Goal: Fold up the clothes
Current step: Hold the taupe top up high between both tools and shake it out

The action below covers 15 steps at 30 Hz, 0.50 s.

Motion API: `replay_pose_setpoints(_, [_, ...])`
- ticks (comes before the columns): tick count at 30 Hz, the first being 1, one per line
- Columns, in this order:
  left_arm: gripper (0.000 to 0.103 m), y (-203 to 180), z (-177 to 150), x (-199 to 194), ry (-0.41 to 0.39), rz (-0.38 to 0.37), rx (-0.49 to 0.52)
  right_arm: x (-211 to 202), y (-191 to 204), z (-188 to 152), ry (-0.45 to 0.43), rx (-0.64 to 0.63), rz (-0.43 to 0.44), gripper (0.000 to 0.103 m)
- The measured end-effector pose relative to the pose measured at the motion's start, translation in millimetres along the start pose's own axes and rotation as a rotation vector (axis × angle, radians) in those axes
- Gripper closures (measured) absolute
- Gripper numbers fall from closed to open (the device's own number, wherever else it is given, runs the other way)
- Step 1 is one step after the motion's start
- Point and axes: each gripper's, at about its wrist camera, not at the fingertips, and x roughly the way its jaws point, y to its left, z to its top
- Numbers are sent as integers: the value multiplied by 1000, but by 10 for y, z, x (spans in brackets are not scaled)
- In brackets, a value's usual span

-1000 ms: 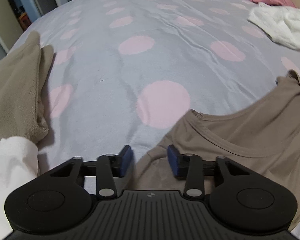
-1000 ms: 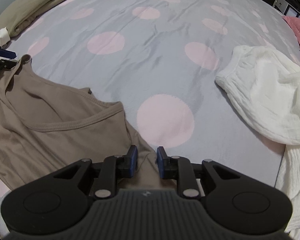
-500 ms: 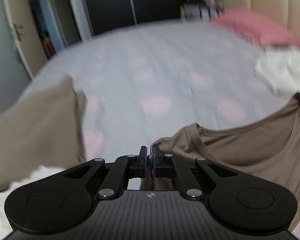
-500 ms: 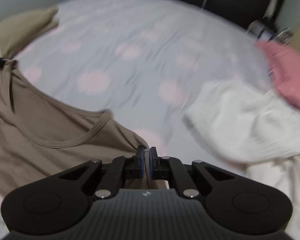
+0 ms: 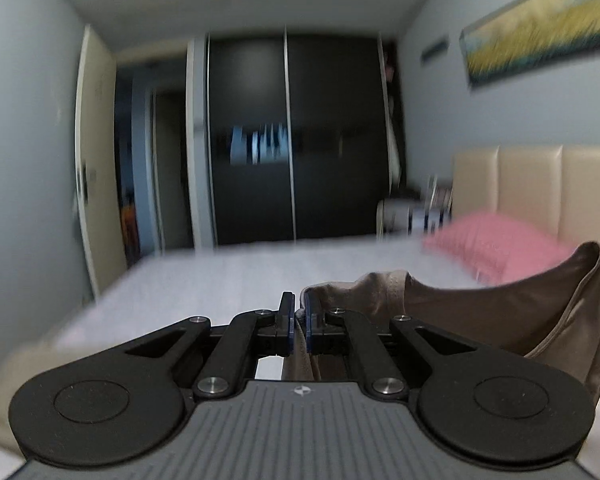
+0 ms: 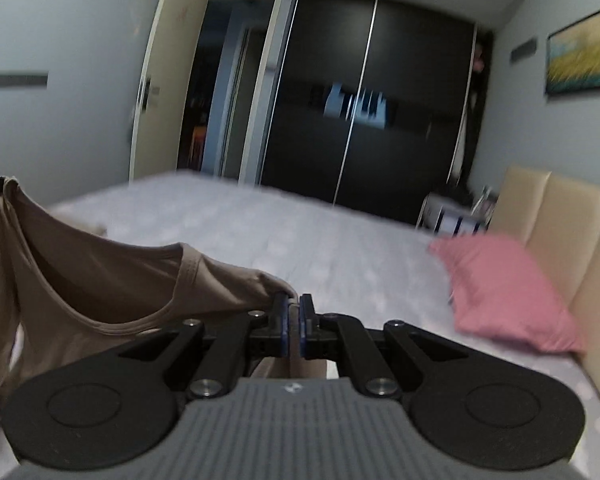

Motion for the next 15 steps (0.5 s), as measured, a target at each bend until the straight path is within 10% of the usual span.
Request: replay_pose_setpoints(15, [101, -187, 1577, -1598, -505, -57, 5, -1565, -14, 693, -326, -46, -141, 97])
